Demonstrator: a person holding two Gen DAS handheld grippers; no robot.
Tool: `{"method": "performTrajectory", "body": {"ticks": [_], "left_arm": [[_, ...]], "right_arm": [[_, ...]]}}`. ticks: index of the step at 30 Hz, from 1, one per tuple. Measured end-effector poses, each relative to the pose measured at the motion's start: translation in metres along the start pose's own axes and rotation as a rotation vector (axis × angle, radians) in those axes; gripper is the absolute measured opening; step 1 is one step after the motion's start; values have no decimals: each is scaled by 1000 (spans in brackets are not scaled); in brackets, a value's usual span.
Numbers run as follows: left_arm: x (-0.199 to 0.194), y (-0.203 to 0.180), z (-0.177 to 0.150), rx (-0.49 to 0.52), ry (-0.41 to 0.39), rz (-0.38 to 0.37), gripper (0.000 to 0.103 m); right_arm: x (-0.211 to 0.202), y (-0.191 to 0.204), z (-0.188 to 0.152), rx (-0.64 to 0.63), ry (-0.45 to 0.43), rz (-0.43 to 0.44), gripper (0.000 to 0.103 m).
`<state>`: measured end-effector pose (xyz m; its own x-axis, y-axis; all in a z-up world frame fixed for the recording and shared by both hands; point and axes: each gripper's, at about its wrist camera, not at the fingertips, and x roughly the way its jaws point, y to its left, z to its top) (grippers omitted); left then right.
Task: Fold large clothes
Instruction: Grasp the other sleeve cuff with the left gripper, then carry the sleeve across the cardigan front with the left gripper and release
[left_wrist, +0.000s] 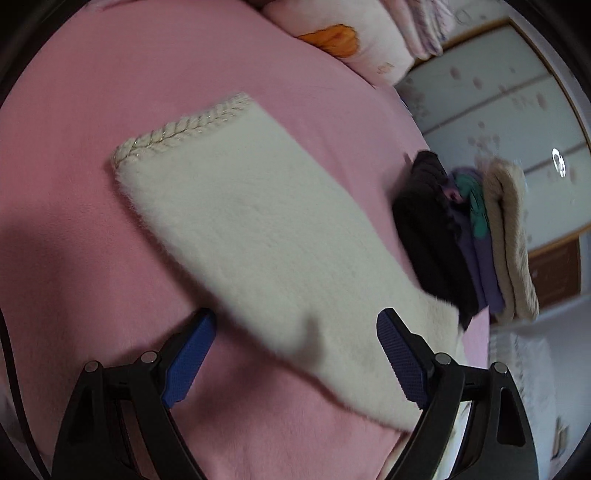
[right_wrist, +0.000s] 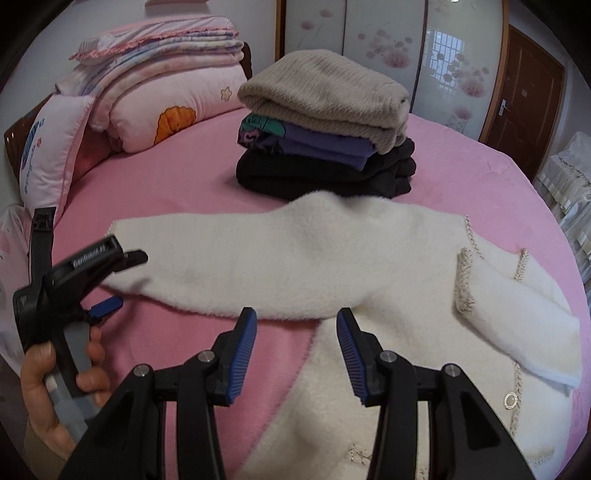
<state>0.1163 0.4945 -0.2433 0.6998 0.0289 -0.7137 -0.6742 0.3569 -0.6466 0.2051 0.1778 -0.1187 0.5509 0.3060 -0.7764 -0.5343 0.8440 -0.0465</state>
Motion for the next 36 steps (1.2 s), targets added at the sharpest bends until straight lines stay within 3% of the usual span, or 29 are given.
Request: {"method": "performTrajectory", "body": {"ticks": [4, 5, 6, 8, 11, 15, 18, 22, 25, 28, 32, 36], "left_arm": [[13, -4, 8, -13, -59, 17, 84], [15, -8, 10, 1, -72, 34, 64], [18, -13, 12, 20, -84, 58, 36], [21, -16, 18, 31, -88, 103, 8], [14, -23, 21, 26, -126, 63, 6], [-19, -72, 7, 151, -242, 48, 6], [-40, -128, -14, 271, -277, -19, 6], [-54, -211, -61, 466, -260, -125, 6], [-47, -266, -106, 584, -207, -195, 6], [-21, -311, -158, 705, -116, -216, 6], [34, -348, -231, 843, 34, -167, 6], [82, -344, -294, 942, 169, -63, 7]], "right_arm": [[13, -3, -4, 3, 25, -9, 45], [15, -6, -5, 12, 33, -11, 45], [18, -9, -6, 23, 39, -12, 45], [19, -16, -8, 46, 45, -11, 45], [19, -29, -13, 72, 49, -17, 45], [13, -53, -19, 124, 46, -20, 45], [3, -78, -22, 177, 22, -32, 45], [-16, -122, -28, 272, -21, -57, 45], [-31, -166, -38, 349, -47, -90, 45], [-44, -206, -51, 418, -59, -132, 45], [-58, -261, -75, 524, -69, -181, 45], [-65, -298, -98, 586, -57, -208, 45]]}}
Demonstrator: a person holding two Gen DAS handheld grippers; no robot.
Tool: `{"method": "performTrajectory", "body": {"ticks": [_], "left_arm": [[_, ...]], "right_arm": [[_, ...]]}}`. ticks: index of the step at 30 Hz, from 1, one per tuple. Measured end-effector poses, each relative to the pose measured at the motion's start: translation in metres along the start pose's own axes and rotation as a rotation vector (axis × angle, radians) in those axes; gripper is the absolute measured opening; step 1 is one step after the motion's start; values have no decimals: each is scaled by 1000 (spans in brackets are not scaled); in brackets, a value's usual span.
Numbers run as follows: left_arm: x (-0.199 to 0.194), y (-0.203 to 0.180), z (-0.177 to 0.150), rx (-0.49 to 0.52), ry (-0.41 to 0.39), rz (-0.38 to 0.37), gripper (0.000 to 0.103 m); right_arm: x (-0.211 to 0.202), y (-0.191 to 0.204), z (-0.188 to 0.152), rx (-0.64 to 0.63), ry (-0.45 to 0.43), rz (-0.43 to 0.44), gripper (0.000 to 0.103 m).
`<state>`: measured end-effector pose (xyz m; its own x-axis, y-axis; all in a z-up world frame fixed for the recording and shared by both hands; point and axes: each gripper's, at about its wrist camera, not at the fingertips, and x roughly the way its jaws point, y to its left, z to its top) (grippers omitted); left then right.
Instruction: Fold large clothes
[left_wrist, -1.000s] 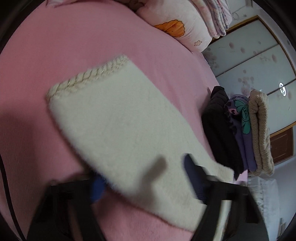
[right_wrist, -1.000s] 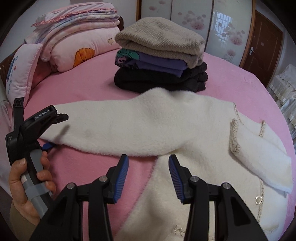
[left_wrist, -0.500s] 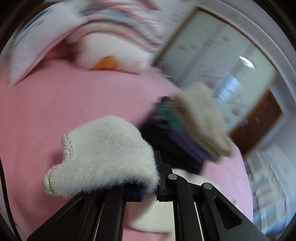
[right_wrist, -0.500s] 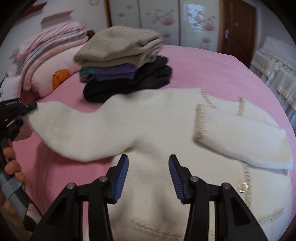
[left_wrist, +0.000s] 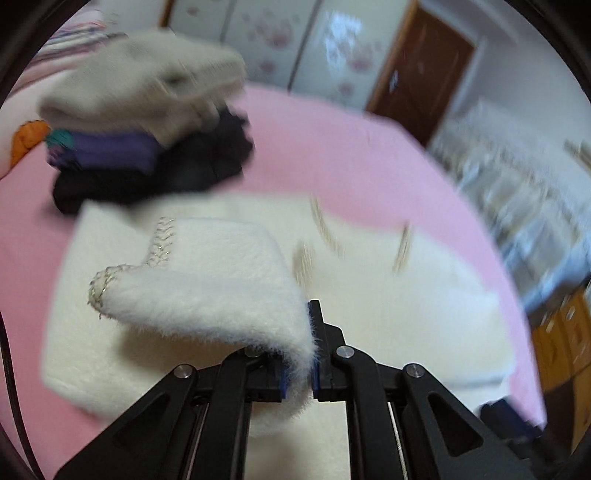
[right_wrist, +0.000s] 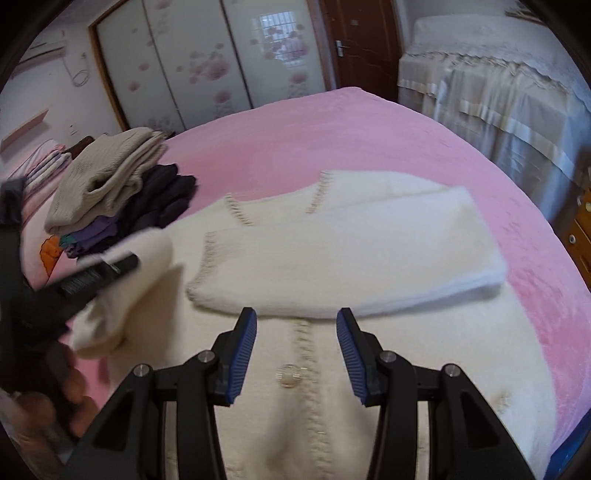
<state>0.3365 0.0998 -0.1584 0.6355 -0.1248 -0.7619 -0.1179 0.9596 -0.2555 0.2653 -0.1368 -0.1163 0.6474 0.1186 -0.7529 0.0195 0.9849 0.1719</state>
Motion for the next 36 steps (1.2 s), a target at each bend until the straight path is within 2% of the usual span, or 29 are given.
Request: {"method": "performTrajectory", "body": {"ticks": [1, 3, 4, 6, 7, 10, 12, 15, 18, 20, 23, 25, 29, 34, 36], "left_arm": [[10, -4, -11, 8, 43, 10, 7], [20, -7, -26, 5, 89, 30, 27], [22, -8, -29, 5, 94, 27, 32], [15, -7, -34, 8, 99, 18, 54], [8, -6, -33, 6, 97, -1, 58], [-20, 7, -30, 0, 69, -83, 69], [-43, 13, -25, -17, 37, -111, 80], [-89, 38, -23, -36, -65, -92, 88], [-117, 68, -24, -55, -146, 8, 94], [-124, 87, -22, -76, -155, 77, 94], [-113, 121, -30, -119, -109, 195, 94], [-102, 141, -38, -157, -53, 244, 94], [-79, 171, -57, -240, 32, 240, 94], [-67, 187, -69, -261, 83, 210, 94], [-63, 188, -72, -252, 102, 204, 94]], "right_arm": [[2, -7, -1, 3, 7, -8, 45], [4, -18, -3, 10, 21, -13, 45], [4, -20, -6, 14, 27, -13, 45], [7, -26, -7, 19, 41, 0, 45], [9, -26, -7, 22, 50, 13, 45], [9, -23, -8, 19, 58, 57, 45], [9, -16, -7, 10, 62, 93, 45], [10, 2, -3, -15, 70, 154, 45], [8, 26, 1, -71, 63, 200, 45], [6, 45, 3, -123, 56, 232, 45], [7, 80, 2, -233, 54, 270, 45], [10, 102, -1, -311, 50, 268, 45], [23, 149, -12, -498, 45, 221, 46], [32, 190, -31, -715, 20, 174, 46], [41, 206, -39, -800, -5, 122, 46]]}}
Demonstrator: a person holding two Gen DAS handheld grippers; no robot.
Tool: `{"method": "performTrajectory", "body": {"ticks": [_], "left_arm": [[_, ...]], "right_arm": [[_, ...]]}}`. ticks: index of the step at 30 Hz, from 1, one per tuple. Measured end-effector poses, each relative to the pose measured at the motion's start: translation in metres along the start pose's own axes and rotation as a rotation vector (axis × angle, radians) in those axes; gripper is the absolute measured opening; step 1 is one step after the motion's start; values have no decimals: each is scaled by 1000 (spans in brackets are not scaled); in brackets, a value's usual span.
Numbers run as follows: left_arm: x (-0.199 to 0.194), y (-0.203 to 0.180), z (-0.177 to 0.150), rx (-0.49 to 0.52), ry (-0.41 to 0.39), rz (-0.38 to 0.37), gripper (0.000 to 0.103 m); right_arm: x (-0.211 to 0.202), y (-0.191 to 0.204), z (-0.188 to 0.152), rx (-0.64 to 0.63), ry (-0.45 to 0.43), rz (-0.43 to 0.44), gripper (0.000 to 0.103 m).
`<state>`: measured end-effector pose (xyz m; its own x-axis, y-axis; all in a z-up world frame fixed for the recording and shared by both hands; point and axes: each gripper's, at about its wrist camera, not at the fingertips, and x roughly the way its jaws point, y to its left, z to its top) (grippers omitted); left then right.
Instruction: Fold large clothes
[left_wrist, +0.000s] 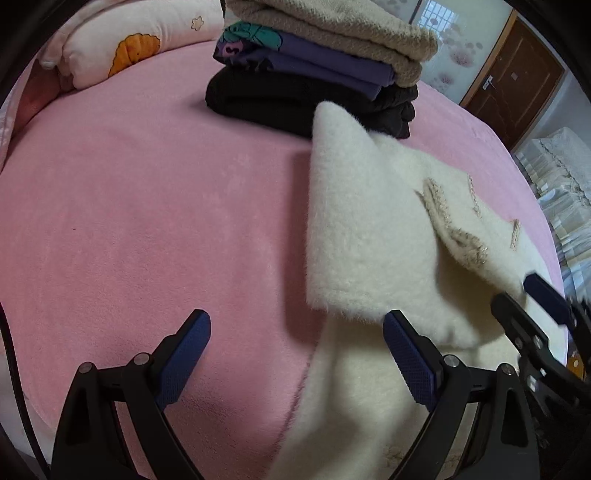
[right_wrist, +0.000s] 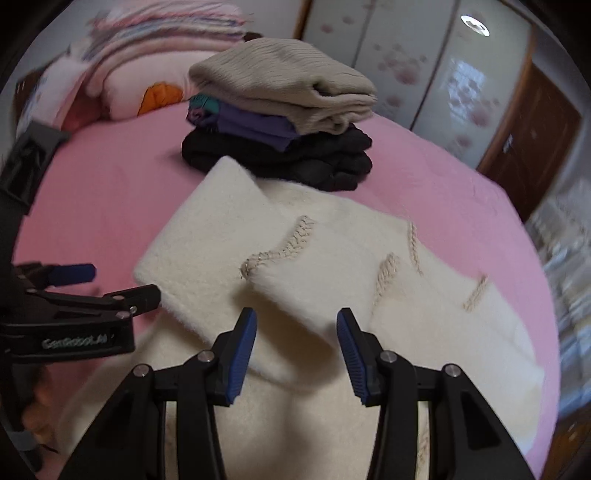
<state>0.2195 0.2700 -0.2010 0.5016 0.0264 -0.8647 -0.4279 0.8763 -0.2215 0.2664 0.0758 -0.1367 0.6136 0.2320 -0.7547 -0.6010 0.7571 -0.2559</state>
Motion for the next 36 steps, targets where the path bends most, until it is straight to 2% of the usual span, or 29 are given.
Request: {"method": "performTrajectory", "body": {"ticks": [3, 6, 8, 9, 12, 16, 19, 20, 22, 24, 26, 28, 30, 32, 35, 36], "left_arm": [[5, 0, -4, 8, 24, -3, 94], [10, 0, -7, 10, 35, 3, 94], [15, -4, -8, 13, 41, 7, 94], [18, -6, -6, 18, 42, 6, 94], [27, -22, 0, 45, 30, 17, 91], [37, -47, 11, 80, -3, 20, 90], [44, -66, 17, 92, -17, 44, 83], [46, -70, 18, 90, -15, 47, 77], [50, -77, 19, 81, -5, 35, 75], [52, -84, 17, 87, -1, 25, 59], [56, -91, 17, 105, -3, 45, 55], [56, -96, 15, 123, -18, 62, 49], [56, -99, 13, 133, -15, 69, 48], [55, -99, 13, 141, -10, 66, 48], [55, -96, 16, 158, -7, 62, 48], [55, -95, 17, 166, -3, 62, 48]], "right_arm": [[25, 11, 6, -88, 37, -80, 46], [44, 14, 13, -123, 70, -100, 45], [51, 7, 19, -100, 89, -80, 27], [52, -2, 23, -62, 87, -56, 11], [38, -38, 35, 73, 41, -14, 8], [-3, -109, 40, 272, -87, -51, 8], [-31, -169, 28, 420, -175, -70, 8], [-40, -188, 20, 455, -195, -115, 8], [-50, -214, 3, 514, -209, -164, 8], [-53, -238, -24, 602, -191, -165, 8], [-44, -252, -56, 683, -146, -137, 8], [-26, -255, -96, 751, -61, -133, 10], [-7, -250, -130, 791, 29, -101, 14], [9, -246, -161, 834, 106, -33, 16], [5, -252, -181, 904, 77, 63, 19], [1, -257, -183, 923, 66, 81, 23]]}}
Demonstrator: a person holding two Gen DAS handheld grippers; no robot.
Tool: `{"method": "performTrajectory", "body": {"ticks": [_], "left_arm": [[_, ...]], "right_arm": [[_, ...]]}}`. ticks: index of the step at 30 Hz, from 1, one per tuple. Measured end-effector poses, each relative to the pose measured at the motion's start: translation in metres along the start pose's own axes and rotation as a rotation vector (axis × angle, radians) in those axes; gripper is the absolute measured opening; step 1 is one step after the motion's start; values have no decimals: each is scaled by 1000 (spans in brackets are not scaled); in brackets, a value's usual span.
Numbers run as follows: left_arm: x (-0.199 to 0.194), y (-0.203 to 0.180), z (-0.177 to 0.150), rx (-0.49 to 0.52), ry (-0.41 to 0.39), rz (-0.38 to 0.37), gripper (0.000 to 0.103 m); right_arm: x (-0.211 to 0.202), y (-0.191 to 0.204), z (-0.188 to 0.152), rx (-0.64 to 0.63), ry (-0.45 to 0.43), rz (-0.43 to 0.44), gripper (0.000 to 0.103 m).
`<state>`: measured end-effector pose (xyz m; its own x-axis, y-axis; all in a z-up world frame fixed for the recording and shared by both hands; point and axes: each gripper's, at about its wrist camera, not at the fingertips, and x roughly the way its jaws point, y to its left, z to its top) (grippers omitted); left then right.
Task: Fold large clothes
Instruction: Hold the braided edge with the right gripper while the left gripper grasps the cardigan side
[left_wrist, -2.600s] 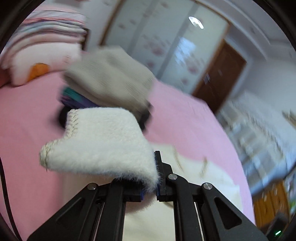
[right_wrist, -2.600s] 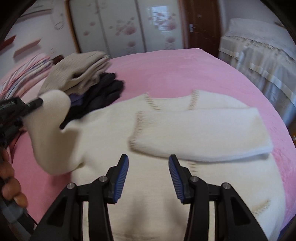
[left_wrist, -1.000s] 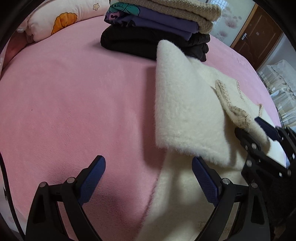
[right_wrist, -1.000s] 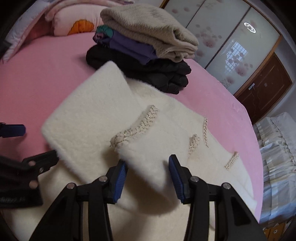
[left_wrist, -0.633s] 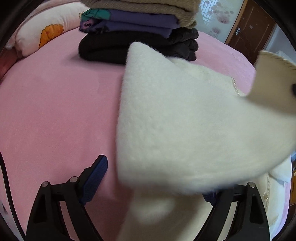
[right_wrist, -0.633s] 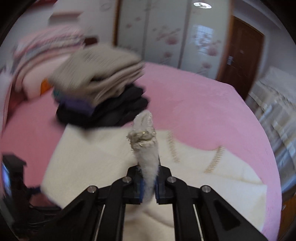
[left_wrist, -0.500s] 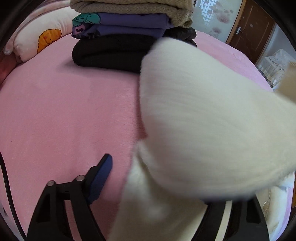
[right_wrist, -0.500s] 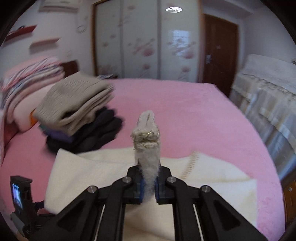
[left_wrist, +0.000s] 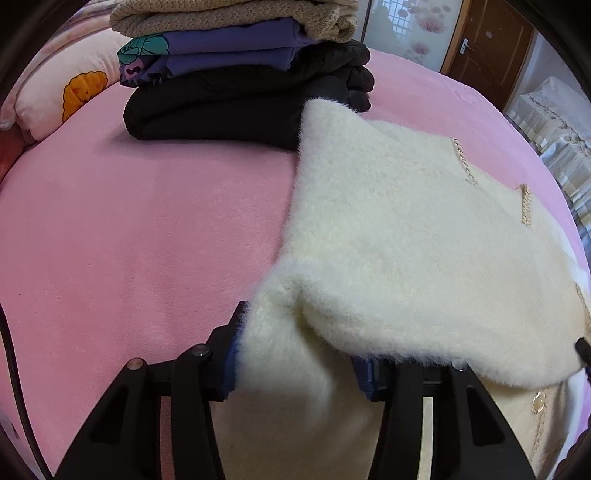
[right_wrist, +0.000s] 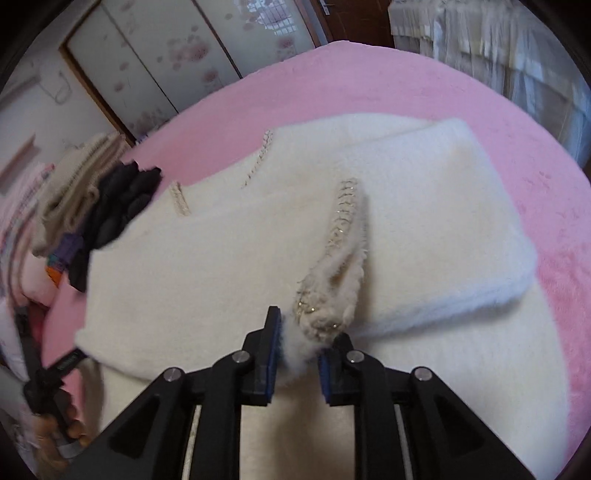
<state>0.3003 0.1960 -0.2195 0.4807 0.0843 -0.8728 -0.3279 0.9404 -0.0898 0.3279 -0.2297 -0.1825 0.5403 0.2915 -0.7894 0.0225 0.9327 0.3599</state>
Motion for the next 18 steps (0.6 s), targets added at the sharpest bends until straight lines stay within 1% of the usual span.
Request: {"method": "performTrajectory", "body": {"ticks": [1, 3, 6, 9, 12, 15, 17, 18], "left_arm": [[-2, -1, -1, 14, 0, -1, 49], [-4, -2, -4, 40, -10, 7, 49], [-6, -6, -9, 73, -19, 26, 49], [-9, -10, -11, 94, -20, 33, 50], [-14, -9, -10, 109, -16, 3, 53], [-20, -5, -10, 118, -9, -49, 56], [-27, -2, -9, 114, -12, -100, 56], [-31, 1, -7, 106, -14, -137, 56]], "right_arm": [[-4, -2, 4, 13, -4, 9, 25], [-8, -4, 15, 11, -12, 12, 26], [-2, -6, 35, -3, 12, 6, 26], [12, -13, 57, -2, 57, 23, 26], [31, -30, 72, 41, 139, 86, 29], [50, -48, 80, 100, 206, 122, 29], [57, -52, 82, 127, 215, 144, 29], [57, -51, 82, 119, 211, 141, 29]]}}
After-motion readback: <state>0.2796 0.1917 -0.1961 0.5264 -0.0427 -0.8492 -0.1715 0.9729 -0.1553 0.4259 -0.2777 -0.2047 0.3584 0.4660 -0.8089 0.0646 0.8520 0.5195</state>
